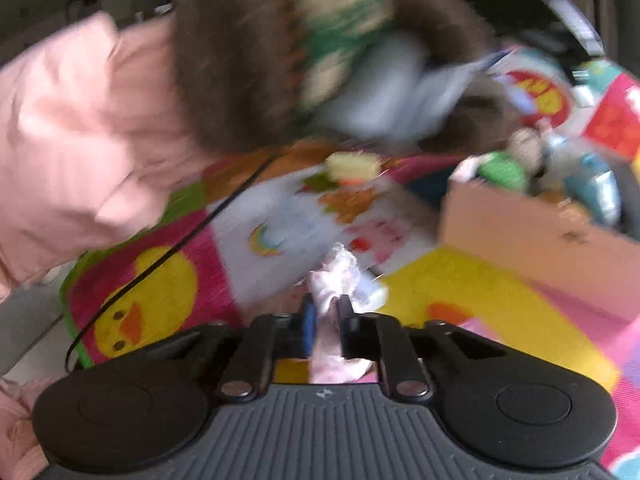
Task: Organize objects
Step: 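Grasp the clear plastic bag with the right tool and drop it into the box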
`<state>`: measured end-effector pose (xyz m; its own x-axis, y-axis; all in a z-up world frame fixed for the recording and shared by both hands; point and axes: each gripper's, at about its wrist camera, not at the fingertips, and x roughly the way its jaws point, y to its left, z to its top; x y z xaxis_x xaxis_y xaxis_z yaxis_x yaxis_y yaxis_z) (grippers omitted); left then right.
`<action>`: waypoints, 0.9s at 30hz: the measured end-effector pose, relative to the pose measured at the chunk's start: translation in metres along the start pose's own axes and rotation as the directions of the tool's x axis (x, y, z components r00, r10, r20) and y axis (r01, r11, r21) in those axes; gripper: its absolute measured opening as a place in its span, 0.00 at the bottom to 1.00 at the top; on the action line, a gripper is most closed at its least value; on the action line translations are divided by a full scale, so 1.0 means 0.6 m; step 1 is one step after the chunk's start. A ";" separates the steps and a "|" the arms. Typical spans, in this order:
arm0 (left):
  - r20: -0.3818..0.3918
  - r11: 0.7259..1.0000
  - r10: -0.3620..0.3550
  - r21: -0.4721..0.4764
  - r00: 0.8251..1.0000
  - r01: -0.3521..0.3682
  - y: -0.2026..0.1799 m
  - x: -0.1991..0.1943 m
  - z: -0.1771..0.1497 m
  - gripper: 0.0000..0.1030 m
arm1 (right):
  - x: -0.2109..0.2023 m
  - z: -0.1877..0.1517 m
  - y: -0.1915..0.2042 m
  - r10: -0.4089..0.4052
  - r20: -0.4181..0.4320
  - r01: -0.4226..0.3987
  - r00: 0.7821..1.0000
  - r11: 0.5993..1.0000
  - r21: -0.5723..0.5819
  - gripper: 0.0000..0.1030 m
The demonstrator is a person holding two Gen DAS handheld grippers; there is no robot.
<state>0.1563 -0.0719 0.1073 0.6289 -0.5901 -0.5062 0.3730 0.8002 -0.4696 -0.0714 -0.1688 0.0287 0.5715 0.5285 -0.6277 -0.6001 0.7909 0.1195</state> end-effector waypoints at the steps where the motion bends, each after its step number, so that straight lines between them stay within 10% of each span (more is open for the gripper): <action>1: 0.015 1.000 -0.010 -0.001 1.000 0.010 0.003 -0.014 -0.003 0.58 | -0.014 0.004 -0.011 -0.019 0.024 0.019 1.000 1.000 0.013 0.09; 12: 0.065 0.989 0.019 -0.150 0.998 -0.009 0.062 -0.168 -0.149 0.58 | -0.119 0.117 -0.200 -0.309 0.148 0.270 0.940 0.934 0.234 0.09; 23: 0.095 0.980 0.073 -0.190 0.993 -0.054 0.111 -0.209 -0.197 0.58 | 0.047 0.221 -0.382 -0.425 -0.060 0.409 0.903 0.809 0.423 0.11; 27: 0.097 0.971 0.058 -0.235 0.994 -0.034 0.143 -0.218 -0.208 0.58 | 0.080 0.222 -0.388 -0.483 -0.138 0.495 0.865 0.776 0.390 0.30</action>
<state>0.0211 0.0609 0.0429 0.7128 -0.5295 -0.4600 0.1807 0.7724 -0.6089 0.1701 -0.2868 0.0731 0.7069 0.0330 -0.7066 0.0352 0.9960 0.0818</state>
